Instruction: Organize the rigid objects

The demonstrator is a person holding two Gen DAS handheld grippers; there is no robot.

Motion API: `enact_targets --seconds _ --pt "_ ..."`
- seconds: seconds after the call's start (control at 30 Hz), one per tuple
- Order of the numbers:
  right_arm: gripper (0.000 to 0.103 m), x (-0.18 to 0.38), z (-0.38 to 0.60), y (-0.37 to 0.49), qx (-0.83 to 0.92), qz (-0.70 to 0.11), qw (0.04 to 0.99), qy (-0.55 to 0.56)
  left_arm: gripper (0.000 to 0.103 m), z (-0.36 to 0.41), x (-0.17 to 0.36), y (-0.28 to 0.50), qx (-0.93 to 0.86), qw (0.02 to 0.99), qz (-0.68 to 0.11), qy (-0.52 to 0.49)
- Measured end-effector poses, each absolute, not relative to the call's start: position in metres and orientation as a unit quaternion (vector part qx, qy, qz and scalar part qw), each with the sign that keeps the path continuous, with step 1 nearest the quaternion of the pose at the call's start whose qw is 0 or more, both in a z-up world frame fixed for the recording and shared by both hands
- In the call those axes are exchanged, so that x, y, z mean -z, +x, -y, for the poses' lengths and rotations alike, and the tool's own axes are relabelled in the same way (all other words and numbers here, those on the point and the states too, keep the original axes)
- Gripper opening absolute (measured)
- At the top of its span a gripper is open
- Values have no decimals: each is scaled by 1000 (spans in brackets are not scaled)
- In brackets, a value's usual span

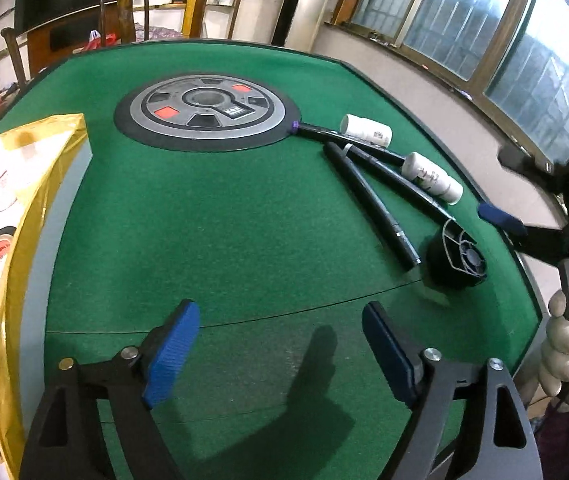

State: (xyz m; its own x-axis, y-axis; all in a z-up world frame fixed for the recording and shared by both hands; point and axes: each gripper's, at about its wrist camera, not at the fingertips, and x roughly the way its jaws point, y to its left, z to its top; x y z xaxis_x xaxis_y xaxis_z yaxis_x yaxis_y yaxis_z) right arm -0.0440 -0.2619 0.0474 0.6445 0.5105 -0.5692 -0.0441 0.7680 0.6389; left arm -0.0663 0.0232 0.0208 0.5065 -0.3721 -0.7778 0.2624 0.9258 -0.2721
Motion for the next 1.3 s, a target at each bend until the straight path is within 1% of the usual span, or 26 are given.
enact_targets --seconds 0.07,0.13,0.27,0.33,0.4,0.53,0.63,0.77,0.8,0.83,0.9,0.97,1.1,1.3 --pt "90 -55 247 -37 -177 -387 858 287 95 -23 -20 -65 194 863 -461 -65" --pt "90 -63 222 -27 -186 -401 861 252 96 -23 -20 -65 201 862 -461 -69" --pt "90 -58 181 -4 -177 -446 860 174 96 -33 -21 -66 200 863 -452 -99" --pt "87 -51 170 6 -176 -458 856 162 96 -45 -21 -65 186 866 -445 -132" --pt "85 -42 164 15 -178 -472 847 169 96 -56 -20 -65 182 865 -438 -167" --pt "86 -19 160 29 -197 -505 808 229 97 -57 -19 -65 176 866 -435 -172" --pt "86 -17 150 26 -227 -507 791 256 97 -55 -19 -65 178 866 -434 -174" --pt "86 -20 137 21 -312 -509 739 311 97 -56 -20 -67 181 864 -434 -179" --pt "86 -26 139 19 -311 -501 748 305 97 -57 -19 -67 181 864 -434 -180" --pt "86 -34 141 19 -297 -493 766 286 97 -57 -19 -66 182 864 -434 -181" --pt "86 -50 149 18 -238 -480 817 211 97 -58 -18 -66 182 864 -434 -180" --pt "86 -53 154 19 -187 -482 842 154 98 -58 -18 -66 182 864 -434 -178" --pt "86 -45 170 23 -143 -504 847 94 100 -56 -19 -67 183 865 -435 -173" --pt "85 -37 163 29 -115 -499 859 2 100 -55 -19 -67 184 865 -436 -169"
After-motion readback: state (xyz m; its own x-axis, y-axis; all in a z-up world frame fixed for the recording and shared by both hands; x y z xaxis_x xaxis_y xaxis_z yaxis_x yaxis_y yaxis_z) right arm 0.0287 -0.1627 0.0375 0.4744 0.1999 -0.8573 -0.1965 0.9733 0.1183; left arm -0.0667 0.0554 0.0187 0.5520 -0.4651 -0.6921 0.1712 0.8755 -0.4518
